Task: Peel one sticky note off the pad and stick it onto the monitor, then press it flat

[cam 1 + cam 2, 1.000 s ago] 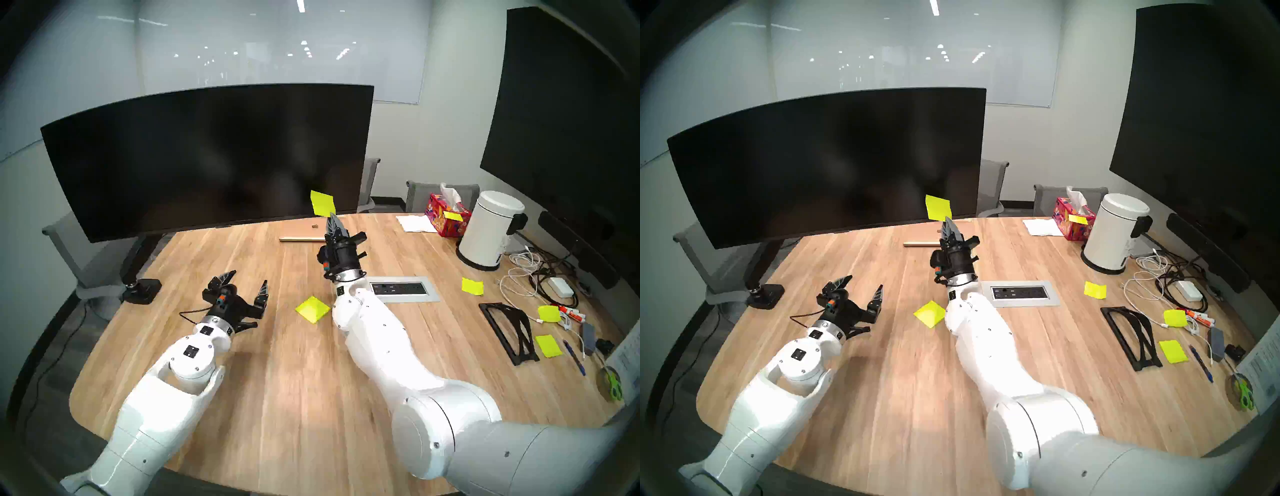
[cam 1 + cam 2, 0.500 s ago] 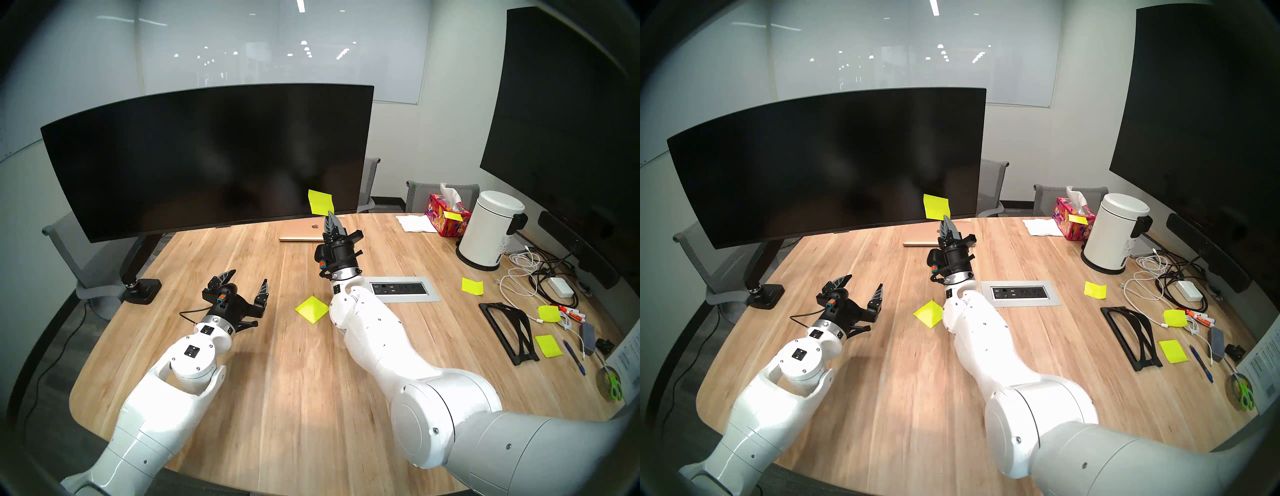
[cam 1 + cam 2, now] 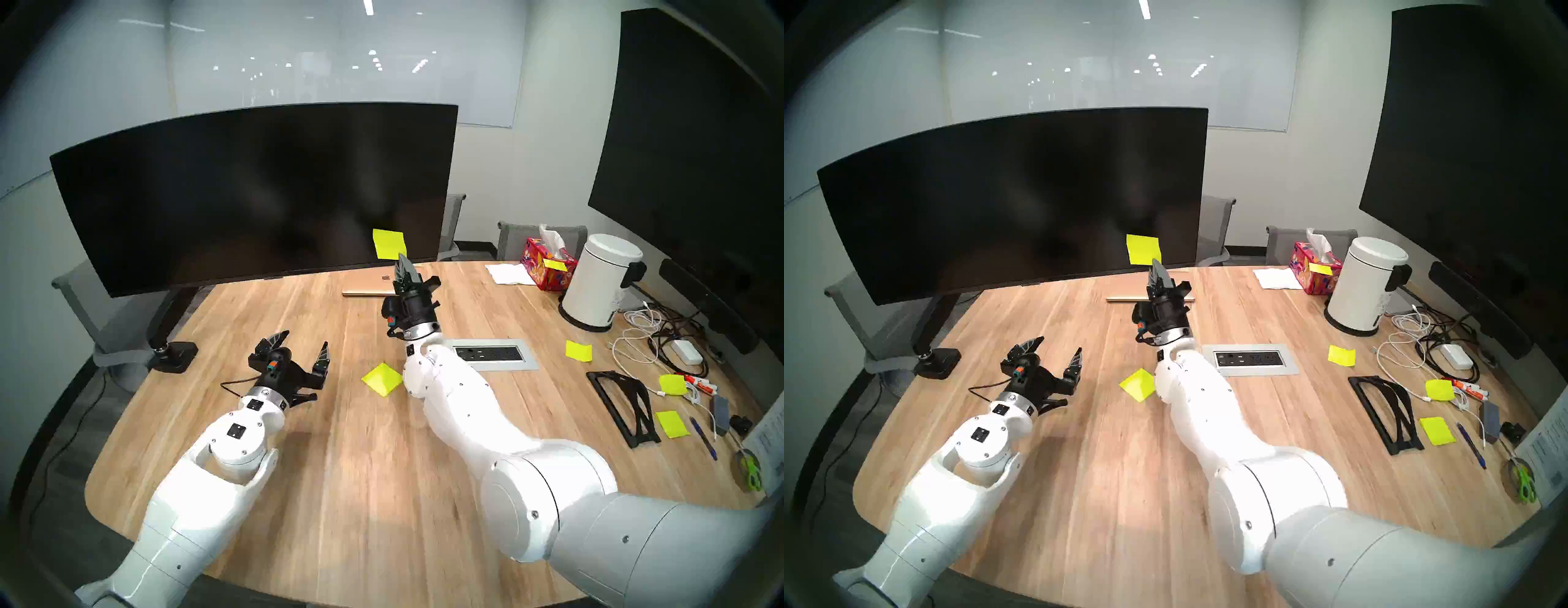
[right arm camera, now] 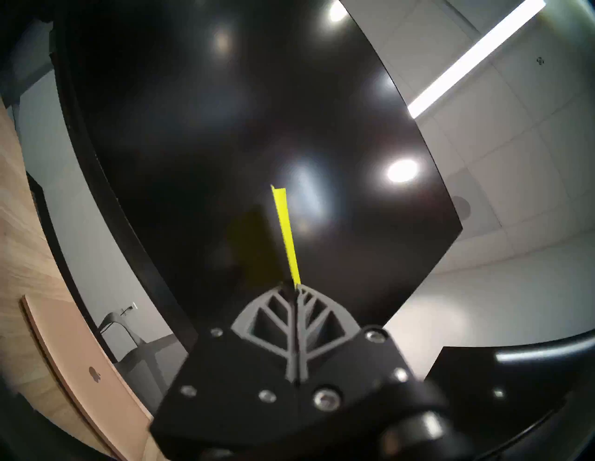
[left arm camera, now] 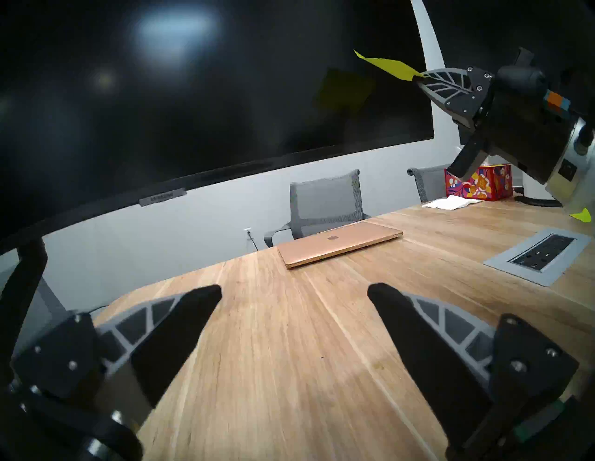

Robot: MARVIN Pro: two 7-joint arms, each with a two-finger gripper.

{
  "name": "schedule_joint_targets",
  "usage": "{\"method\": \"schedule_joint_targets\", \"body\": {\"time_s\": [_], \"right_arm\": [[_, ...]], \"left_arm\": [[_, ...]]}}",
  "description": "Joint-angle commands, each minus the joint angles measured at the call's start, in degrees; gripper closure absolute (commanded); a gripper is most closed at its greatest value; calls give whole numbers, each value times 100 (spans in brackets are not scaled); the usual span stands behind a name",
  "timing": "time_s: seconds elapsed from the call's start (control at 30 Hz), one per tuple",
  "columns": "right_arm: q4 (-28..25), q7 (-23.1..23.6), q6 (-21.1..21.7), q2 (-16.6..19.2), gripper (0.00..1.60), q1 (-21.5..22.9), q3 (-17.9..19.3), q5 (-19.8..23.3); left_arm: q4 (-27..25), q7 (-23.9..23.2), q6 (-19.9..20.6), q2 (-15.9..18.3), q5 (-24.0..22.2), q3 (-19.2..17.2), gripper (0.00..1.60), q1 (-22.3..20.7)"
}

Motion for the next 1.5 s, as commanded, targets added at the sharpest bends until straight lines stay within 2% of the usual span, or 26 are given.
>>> {"method": "schedule_joint_targets", "body": {"time_s": [0.0,0.6,1.47], "right_arm": [[145,-210,158,-6,160,350,-45,-101],[762,-374,305,-40,160,710,18,-198],[1567,-64,549,-140,160,1307,231,-166]], "left_arm": [[-151,14,-3,-8,17,15,0,5],[-171,50,41,0,26,28,0,5],[-212,185,105,-34,84,43,0,27]]}}
